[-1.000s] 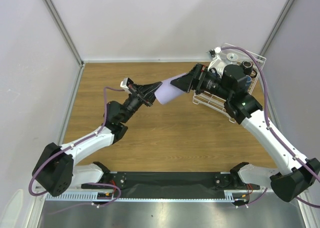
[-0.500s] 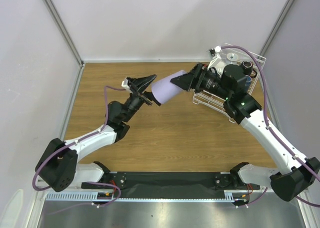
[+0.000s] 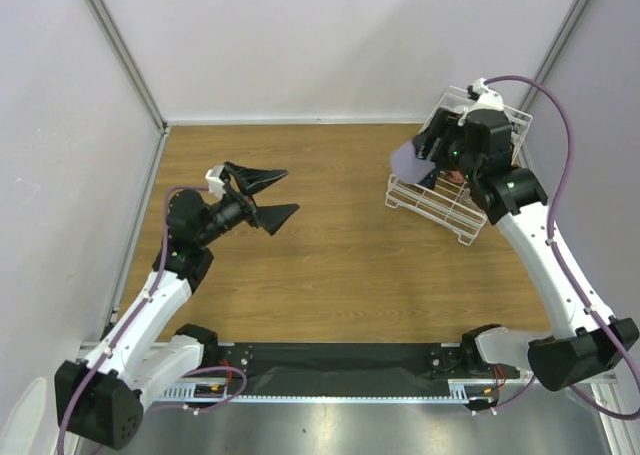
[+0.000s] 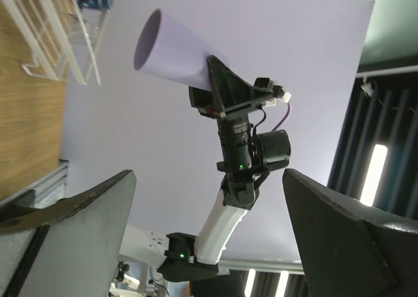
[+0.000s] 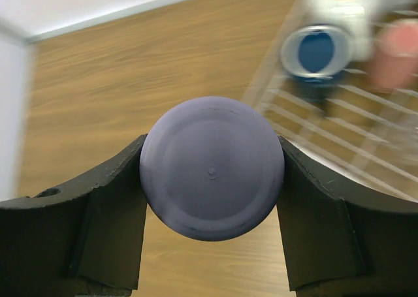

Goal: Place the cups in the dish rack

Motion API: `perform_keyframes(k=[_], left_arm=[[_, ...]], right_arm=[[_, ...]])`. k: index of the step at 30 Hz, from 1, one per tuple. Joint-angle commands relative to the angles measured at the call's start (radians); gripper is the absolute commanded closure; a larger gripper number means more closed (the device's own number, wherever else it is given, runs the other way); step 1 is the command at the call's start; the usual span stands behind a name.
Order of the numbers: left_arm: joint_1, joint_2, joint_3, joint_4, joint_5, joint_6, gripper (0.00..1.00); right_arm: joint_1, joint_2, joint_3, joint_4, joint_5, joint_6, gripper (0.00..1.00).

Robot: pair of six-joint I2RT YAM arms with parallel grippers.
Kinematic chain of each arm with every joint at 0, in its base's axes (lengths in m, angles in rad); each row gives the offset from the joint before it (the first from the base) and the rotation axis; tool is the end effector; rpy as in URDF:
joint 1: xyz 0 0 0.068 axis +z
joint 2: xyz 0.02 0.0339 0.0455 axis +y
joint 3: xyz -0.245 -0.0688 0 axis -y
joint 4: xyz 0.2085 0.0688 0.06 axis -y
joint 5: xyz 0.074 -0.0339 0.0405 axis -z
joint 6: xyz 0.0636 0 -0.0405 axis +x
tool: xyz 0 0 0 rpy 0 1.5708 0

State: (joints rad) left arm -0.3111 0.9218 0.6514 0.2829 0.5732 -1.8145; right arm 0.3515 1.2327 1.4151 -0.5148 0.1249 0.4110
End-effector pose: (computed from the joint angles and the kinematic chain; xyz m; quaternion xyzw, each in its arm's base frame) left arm 0.1954 -0.0990 0.3124 -0.3133 0.6297 -0.6929 0.1584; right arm 0.2492 0.0829 0.3967 0.0604 0.8113 0.1684 0.5566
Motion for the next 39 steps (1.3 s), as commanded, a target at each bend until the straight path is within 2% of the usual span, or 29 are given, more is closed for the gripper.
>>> perform_keyframes(k=[1, 5, 13, 28, 39], left_arm=[[0.062, -0.052, 0.027, -0.186, 0.099, 0.084, 0.0], [0.087, -0.061, -0.002, -0.134, 0.14, 0.064, 0.0], [0.101, -0.066, -0.012, -0.085, 0.166, 0.038, 0.0], [0.101, -0.054, -0.003, -0.033, 0.18, -0.002, 0.0], [0.102, -0.043, 0.005, -0.01, 0.177, -0.028, 0.0]], right_arm=[[-0.096, 0.004, -0.005, -0.044, 0.173, -0.107, 1.0], [-0.216, 0.04, -0.041, -0.008, 0.093, -0.141, 1.0], [-0.287, 0.119, -0.093, 0.05, 0.056, -0.167, 1.0], [-0.284, 0.211, -0.163, 0.171, 0.071, -0.213, 1.0], [-0.244, 0.275, -0.182, 0.225, 0.16, -0.239, 1.0]])
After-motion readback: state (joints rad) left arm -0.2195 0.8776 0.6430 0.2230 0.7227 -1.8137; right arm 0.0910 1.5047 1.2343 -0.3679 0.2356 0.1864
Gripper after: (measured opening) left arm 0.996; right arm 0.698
